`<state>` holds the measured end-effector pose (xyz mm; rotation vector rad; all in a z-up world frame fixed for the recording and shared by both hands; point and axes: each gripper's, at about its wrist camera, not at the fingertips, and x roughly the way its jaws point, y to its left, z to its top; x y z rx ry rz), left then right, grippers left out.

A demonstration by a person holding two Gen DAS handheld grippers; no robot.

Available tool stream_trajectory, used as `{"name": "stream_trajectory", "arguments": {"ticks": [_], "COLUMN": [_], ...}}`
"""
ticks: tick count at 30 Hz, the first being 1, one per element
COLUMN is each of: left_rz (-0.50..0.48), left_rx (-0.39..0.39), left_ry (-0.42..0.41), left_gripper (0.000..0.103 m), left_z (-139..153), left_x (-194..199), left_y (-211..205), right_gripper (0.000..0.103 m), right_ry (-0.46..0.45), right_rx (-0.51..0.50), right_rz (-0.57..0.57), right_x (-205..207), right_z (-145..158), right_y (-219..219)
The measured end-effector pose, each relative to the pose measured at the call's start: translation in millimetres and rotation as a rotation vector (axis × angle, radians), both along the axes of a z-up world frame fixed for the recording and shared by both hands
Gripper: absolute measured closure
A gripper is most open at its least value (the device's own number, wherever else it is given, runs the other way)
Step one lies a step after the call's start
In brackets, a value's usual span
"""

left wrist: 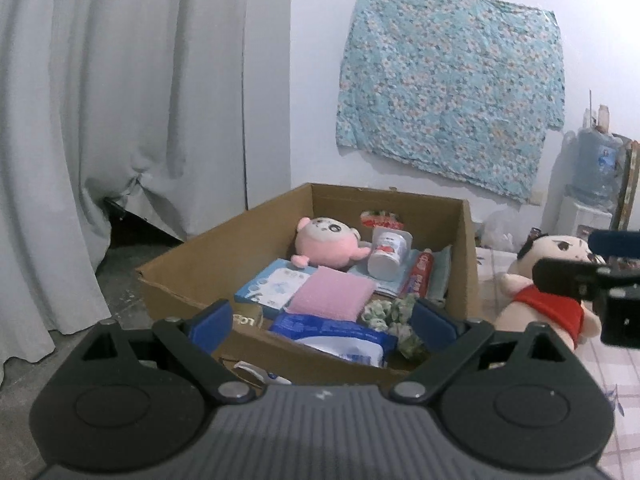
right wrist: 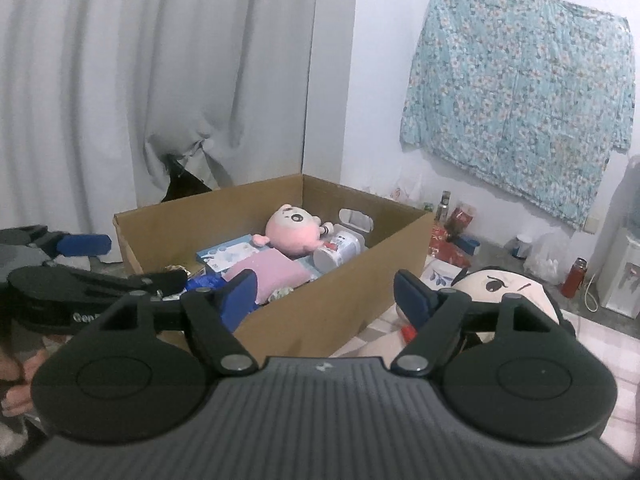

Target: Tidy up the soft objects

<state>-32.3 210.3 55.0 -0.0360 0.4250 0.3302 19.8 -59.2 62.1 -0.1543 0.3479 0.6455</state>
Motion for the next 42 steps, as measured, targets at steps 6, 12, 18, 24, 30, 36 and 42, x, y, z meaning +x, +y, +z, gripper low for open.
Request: {"name": "stream_trajectory", "arguments": {"ticks": [6, 12, 18, 24, 30, 36, 42], "left_rz": [-0.015, -0.007, -0.008, -0.013, -0.016, -0.024, -0.030], "left_rx": [0.014, 0.007, 0.011, 0.020, 0.019, 0.022, 0.022], "left_ry": [0.010, 0.014, 0.018, 0.024, 0.024, 0.020, 0.025], "left_gripper": [0.006, 0.006, 0.005, 0.005, 0.005, 0.005, 0.004], "left_z": [-1.4, -1.5, -2.5, -2.7, -2.7, -2.4, -2.6], "left_x": [2.3, 3.0, 2.9, 4.8, 5.3, 6.2, 7.9], "left_y": [-2.7, 0.4, 0.7, 1.6, 1.9, 1.5, 0.7], "right_gripper": [0.027, 0.027, 0.027, 0.027, 0.027, 0.026, 0.025], "right_ry": [0.019, 0.025, 0.017, 0.020, 0.032, 0.035, 0.027], "right_rx": [0.010, 0.011, 0.021, 0.030, 0.028, 0.025, 0.016], "right_rz": [0.003, 0.014, 0.024, 0.045, 0.057, 0.069, 0.070], "right_x": [4.4, 7.6, 7.1, 8.3, 9.5, 8.9, 8.5], "right_z": [-0.9, -3.0, -5.4, -5.1, -7.3, -8.0, -8.5], "right_y": [1.2, 4.8, 5.7, 7.4, 8.6, 8.6, 10.0]}}
